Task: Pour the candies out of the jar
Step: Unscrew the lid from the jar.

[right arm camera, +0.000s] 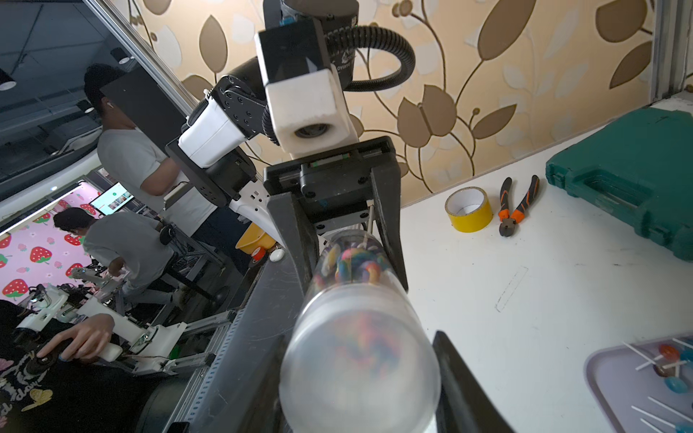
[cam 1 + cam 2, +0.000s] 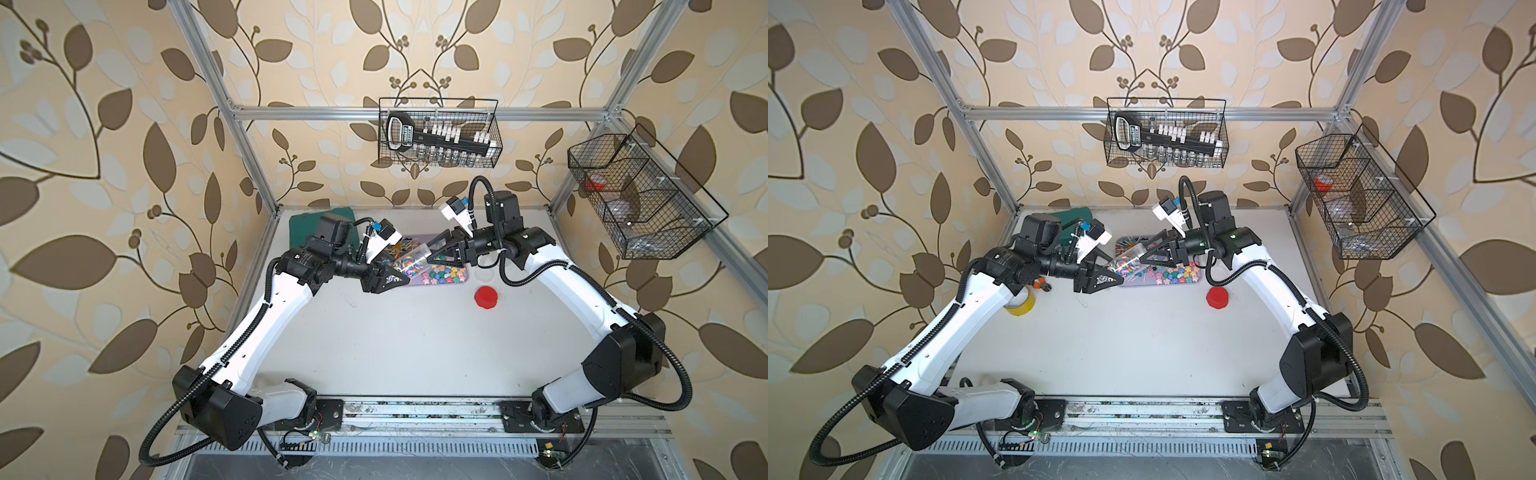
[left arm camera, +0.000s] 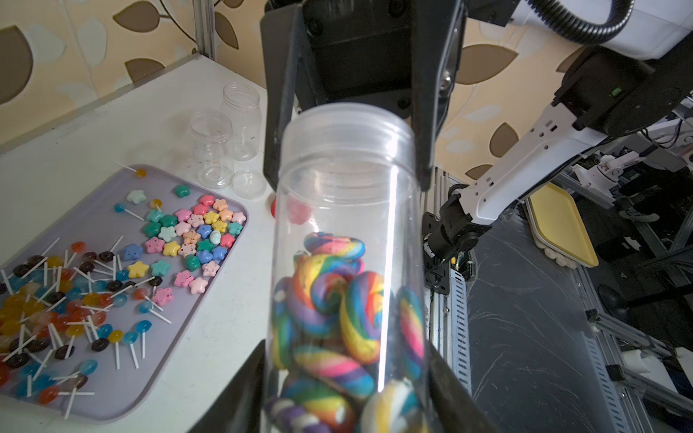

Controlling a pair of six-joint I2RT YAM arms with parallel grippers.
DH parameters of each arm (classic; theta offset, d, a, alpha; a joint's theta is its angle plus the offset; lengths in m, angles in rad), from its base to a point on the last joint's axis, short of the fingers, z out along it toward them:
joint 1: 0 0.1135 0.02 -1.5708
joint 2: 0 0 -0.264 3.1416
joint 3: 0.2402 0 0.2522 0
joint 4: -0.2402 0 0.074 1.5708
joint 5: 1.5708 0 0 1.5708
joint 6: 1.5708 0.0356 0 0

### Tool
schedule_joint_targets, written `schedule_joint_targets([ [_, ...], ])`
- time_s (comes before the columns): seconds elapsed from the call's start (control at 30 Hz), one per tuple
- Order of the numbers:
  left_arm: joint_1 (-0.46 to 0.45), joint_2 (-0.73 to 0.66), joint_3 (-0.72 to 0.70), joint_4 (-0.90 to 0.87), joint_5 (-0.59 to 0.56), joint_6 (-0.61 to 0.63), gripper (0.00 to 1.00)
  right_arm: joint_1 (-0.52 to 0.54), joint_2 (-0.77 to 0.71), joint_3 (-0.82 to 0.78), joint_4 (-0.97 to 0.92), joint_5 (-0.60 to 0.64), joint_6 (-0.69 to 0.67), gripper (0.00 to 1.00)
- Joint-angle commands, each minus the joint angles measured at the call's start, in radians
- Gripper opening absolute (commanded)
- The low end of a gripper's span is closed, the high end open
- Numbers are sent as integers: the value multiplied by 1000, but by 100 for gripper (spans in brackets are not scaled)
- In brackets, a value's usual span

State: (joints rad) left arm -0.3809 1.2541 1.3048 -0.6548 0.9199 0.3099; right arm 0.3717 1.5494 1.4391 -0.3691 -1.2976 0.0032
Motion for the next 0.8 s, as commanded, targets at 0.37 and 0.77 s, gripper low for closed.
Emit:
schedule_joint_targets([
  [0.37,2,-15,51,95,94,5,32,-11,-23,-13,73,78,77,60],
  [0.77,2,-10,42,85,94,29,32,-41,-45,9,78,163,214,84],
])
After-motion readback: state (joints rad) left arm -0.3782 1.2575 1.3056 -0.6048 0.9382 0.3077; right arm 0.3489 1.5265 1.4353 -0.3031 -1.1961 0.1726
